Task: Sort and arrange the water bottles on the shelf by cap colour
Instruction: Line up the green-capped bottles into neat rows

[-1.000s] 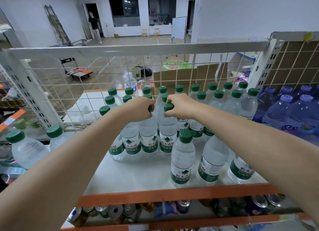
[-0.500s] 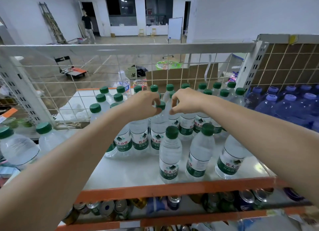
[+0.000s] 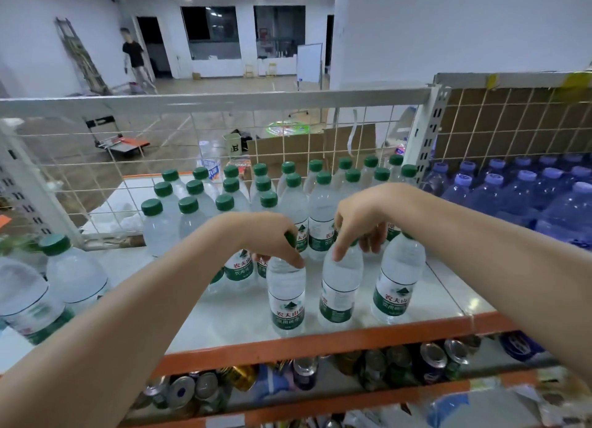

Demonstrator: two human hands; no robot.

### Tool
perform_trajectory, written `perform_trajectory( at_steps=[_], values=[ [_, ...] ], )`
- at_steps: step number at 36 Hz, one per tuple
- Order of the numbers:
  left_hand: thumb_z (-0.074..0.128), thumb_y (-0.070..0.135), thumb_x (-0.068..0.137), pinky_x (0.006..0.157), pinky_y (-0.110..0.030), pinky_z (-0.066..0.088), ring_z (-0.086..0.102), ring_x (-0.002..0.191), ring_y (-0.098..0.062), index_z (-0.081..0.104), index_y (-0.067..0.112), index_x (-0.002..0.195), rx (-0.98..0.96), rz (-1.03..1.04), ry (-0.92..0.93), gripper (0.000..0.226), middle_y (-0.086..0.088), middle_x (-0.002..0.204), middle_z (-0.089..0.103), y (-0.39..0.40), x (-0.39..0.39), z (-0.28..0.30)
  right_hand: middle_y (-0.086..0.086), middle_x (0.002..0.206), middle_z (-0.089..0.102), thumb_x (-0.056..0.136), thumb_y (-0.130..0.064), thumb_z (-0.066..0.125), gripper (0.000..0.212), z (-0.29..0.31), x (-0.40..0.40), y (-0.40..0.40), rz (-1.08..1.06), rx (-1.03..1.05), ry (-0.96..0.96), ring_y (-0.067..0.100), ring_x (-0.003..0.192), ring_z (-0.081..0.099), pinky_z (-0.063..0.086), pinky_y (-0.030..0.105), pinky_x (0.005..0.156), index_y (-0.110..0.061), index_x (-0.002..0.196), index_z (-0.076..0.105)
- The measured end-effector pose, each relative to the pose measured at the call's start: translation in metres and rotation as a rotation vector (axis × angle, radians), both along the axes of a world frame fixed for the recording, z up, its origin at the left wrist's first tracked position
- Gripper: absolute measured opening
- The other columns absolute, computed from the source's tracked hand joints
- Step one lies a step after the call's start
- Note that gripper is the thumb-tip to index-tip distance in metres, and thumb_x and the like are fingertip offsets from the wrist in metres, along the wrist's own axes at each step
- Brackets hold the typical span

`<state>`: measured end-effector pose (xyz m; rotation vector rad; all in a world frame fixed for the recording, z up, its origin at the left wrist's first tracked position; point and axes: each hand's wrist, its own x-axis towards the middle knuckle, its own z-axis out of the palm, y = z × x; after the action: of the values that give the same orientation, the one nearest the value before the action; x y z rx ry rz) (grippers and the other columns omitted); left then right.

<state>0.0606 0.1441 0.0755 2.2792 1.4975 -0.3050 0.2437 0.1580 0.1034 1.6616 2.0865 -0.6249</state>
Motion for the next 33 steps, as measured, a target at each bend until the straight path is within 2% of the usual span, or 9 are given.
perform_trajectory(
  at_steps=[3,9,13,16,18,22,25,28,33],
  values=[
    [0.064,0.045,0.087,0.058,-0.027,0.044,0.051,0.059,-0.019,0.057,0.006,0.089,0.058,-0.044,0.007,0.039,-0.005,0.070,0.059,0.009,0.004,0.003,0.014,0.080,0.071,0.085,-0.032,0.073,0.037,0.000,0.002,0.003,-0.012,0.044,0.079,0.021,0.062,0.069,0.060,0.029,0.061,0.001,0.096,0.060],
    [0.057,0.045,0.091,0.062,-0.029,0.040,0.046,0.064,-0.018,0.055,0.009,0.082,0.184,-0.065,-0.014,0.037,-0.002,0.075,0.052,0.030,0.007,0.004,0.009,0.074,0.067,0.089,-0.035,0.067,0.030,-0.003,0.009,0.017,-0.030,0.149,0.157,0.018,0.059,0.065,0.053,0.024,0.053,-0.007,0.081,0.059],
    [0.055,0.045,0.092,0.058,-0.029,0.037,0.044,0.061,-0.018,0.055,0.008,0.089,0.297,-0.090,-0.005,0.037,-0.004,0.073,0.051,0.041,0.015,0.014,0.003,0.068,0.058,0.089,-0.035,0.066,0.032,-0.009,0.011,0.027,-0.037,0.286,0.194,0.015,0.057,0.057,0.045,0.023,0.053,-0.012,0.072,0.050],
    [0.052,0.046,0.093,0.058,-0.032,0.041,0.046,0.061,-0.018,0.049,0.006,0.116,0.403,-0.106,0.066,0.047,-0.003,0.074,0.053,0.047,0.024,0.018,0.003,0.067,0.049,0.086,-0.036,0.067,0.032,-0.015,0.011,0.036,-0.053,0.373,0.215,0.017,0.057,0.046,0.037,0.027,0.053,-0.011,0.072,0.052],
    [0.049,0.048,0.094,0.059,-0.031,0.043,0.050,0.063,-0.019,0.053,0.006,0.107,0.428,-0.106,0.129,0.045,-0.003,0.077,0.056,0.050,0.028,0.016,0.002,0.066,0.046,0.085,-0.035,0.068,0.031,-0.018,0.012,0.040,-0.076,0.417,0.238,0.016,0.056,0.040,0.033,0.027,0.052,-0.010,0.075,0.053],
    [0.046,0.050,0.095,0.079,-0.035,0.045,0.058,0.077,-0.023,0.051,0.014,0.092,0.477,-0.094,0.195,0.037,-0.001,0.082,0.061,0.057,0.034,0.007,0.005,0.077,0.057,0.086,-0.034,0.068,0.031,-0.026,0.018,0.049,-0.081,0.474,0.281,0.017,0.063,0.049,0.039,0.030,0.057,-0.005,0.092,0.061],
    [0.045,0.046,0.097,0.102,-0.040,0.035,0.056,0.082,-0.023,0.044,0.013,0.121,0.512,-0.088,0.201,0.041,0.004,0.080,0.055,0.059,0.037,0.003,0.003,0.080,0.056,0.087,-0.036,0.066,0.028,-0.031,0.022,0.056,-0.049,0.491,0.294,0.017,0.067,0.050,0.039,0.032,0.059,-0.011,0.087,0.056],
    [0.044,0.043,0.098,0.100,-0.039,0.031,0.052,0.078,-0.023,0.030,0.009,0.134,0.548,-0.081,0.204,0.051,0.004,0.080,0.052,0.061,0.040,-0.001,0.000,0.078,0.053,0.086,-0.037,0.067,0.029,-0.032,0.026,0.061,-0.006,0.492,0.299,0.016,0.067,0.048,0.037,0.031,0.058,-0.018,0.076,0.047],
    [0.044,0.042,0.098,0.095,-0.038,0.033,0.054,0.081,-0.023,0.039,0.013,0.122,0.553,-0.033,0.212,0.037,0.004,0.083,0.052,0.069,0.042,-0.005,-0.005,0.079,0.050,0.085,-0.039,0.066,0.029,-0.036,0.027,0.068,0.023,0.494,0.340,0.020,0.078,0.054,0.043,0.034,0.066,-0.024,0.074,0.043]
  ],
)
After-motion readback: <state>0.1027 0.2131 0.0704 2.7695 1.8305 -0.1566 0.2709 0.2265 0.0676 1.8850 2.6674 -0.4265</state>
